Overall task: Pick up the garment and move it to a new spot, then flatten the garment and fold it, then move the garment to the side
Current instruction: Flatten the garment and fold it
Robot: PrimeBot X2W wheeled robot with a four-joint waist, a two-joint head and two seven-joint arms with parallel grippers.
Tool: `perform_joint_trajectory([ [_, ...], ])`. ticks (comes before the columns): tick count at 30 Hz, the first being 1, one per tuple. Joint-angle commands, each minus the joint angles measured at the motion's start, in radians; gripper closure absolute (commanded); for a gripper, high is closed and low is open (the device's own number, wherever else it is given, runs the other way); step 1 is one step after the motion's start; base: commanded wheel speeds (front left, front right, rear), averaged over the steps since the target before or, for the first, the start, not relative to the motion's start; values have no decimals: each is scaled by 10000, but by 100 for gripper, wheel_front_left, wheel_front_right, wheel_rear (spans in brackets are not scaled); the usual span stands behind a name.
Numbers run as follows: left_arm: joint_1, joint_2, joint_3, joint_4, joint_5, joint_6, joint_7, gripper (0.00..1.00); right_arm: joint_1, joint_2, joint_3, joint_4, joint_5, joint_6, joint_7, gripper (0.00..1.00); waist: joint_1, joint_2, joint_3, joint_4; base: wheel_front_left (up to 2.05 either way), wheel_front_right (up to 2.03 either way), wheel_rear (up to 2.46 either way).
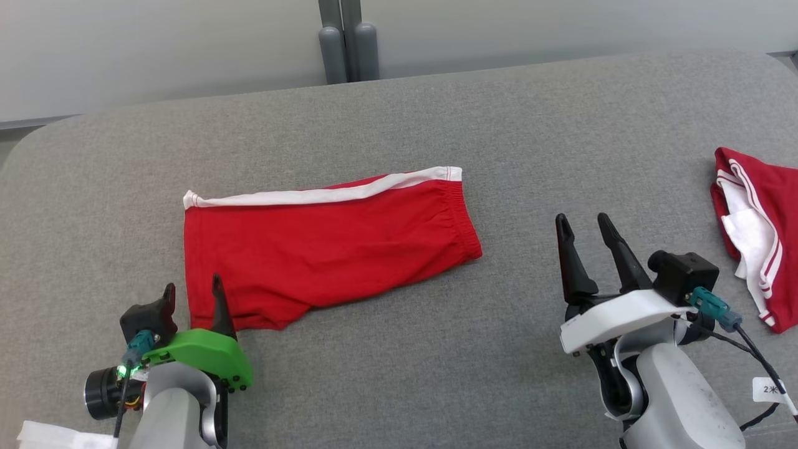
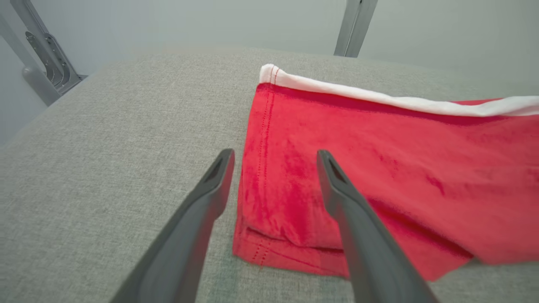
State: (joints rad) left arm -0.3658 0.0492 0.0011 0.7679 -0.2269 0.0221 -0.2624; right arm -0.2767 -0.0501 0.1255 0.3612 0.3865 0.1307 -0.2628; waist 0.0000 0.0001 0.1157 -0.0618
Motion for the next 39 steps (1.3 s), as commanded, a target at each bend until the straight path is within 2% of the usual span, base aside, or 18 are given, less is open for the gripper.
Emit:
perform_joint_trajectory([
  [1,370,41,-7,-281,229,77,-21,0,120,-15,31,28,-156,-2,-20,0,0,-1,-32,28,0,0,0],
  [12,1824,39,-35,-2142,539,124,-21,0,533,-16,-53,223,-928,-2,-20,0,0,-1,-401,147,0,0,0],
  [16,2313,39,-199,-2616,513,9,-23,0,856,-15,-55,360,-1220,-2,-19,0,0,-1,-673,189,0,0,0],
  [27,3273,40,-344,-3059,619,245,-21,0,1746,-16,-19,587,-1269,-2,-19,0,0,-1,-1139,207,0,0,0],
  [34,3373,40,-492,-3054,448,178,-21,0,1706,-15,103,517,-1078,-2,-19,0,0,-1,-1050,252,0,0,0],
  [39,3079,40,-730,-2997,384,130,-22,0,1269,-15,386,579,-737,-2,-21,0,0,-1,-714,549,0,0,0],
])
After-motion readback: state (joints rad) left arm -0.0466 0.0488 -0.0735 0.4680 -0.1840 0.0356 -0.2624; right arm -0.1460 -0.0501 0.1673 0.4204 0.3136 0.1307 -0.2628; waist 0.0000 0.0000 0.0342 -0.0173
